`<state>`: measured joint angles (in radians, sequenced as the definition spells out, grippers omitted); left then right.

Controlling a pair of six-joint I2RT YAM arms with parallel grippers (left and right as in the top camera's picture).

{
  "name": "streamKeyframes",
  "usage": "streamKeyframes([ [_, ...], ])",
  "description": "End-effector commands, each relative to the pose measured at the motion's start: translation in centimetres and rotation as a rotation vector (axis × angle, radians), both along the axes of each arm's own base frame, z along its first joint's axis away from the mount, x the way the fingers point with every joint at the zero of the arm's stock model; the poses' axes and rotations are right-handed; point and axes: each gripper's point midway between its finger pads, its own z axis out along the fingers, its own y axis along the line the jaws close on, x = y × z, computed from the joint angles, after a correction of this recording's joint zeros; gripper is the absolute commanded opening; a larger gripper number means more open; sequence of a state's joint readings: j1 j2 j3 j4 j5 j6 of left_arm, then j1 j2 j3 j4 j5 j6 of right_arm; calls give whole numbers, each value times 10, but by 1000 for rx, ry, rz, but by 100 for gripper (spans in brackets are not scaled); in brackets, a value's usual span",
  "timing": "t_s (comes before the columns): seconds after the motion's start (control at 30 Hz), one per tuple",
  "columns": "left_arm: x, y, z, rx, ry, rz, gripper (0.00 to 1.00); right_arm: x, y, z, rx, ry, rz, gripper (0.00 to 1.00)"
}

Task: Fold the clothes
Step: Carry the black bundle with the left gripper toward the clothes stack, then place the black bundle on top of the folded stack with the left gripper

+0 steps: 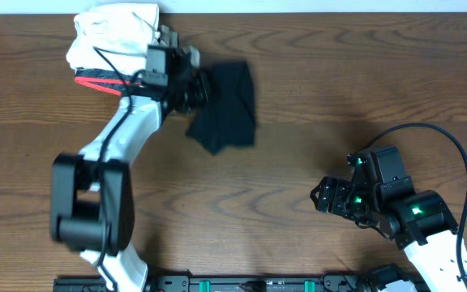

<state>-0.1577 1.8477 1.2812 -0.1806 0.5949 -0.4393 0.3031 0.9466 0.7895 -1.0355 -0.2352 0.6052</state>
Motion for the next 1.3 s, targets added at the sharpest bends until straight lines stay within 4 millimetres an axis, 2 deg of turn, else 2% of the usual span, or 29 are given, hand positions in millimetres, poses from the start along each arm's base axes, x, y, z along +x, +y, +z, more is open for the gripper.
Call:
streamKeyframes([
  [0.0, 33, 23, 86, -43, -187, 168, 6, 2, -1, 5, -2, -22, 15, 82],
  [0.13, 59, 47, 140, -141, -295, 280, 6, 1, -2, 5, -4, -17, 14, 82],
  [0.2, 72, 71, 159, -161, -347, 381, 6, 1, -2, 5, -4, -17, 14, 83],
  [0.3, 86, 110, 174, -172, -394, 548, 6, 1, -2, 5, -5, -16, 14, 84],
  [0.4, 94, 154, 175, -147, -419, 726, 6, 0, -2, 5, -4, -15, 14, 84],
  [0.53, 102, 206, 158, -84, -424, 946, 6, 1, -2, 5, -5, -16, 14, 85],
  [0.63, 111, 238, 136, -12, -438, 1081, 6, 1, -2, 5, -5, -16, 14, 85],
  [0.8, 127, 256, 84, 27, -390, 1117, 8, 0, -2, 4, -5, -13, 14, 86],
  [0.97, 120, 285, 40, 106, -299, 1185, 11, -2, -3, 3, -8, -4, 14, 86],
  [1.07, 110, 305, 26, 137, -242, 1217, 27, -3, -3, 3, -9, 1, 14, 86],
  [1.1, 107, 310, 23, 140, -229, 1222, 35, -3, -3, 3, -9, 1, 14, 86],
  [1.2, 106, 317, 22, 117, -214, 1191, 70, -2, -3, 3, -9, -1, 14, 86],
  [1.27, 106, 319, 24, 85, -209, 1163, 98, -3, -3, 3, -9, 0, 14, 86],
])
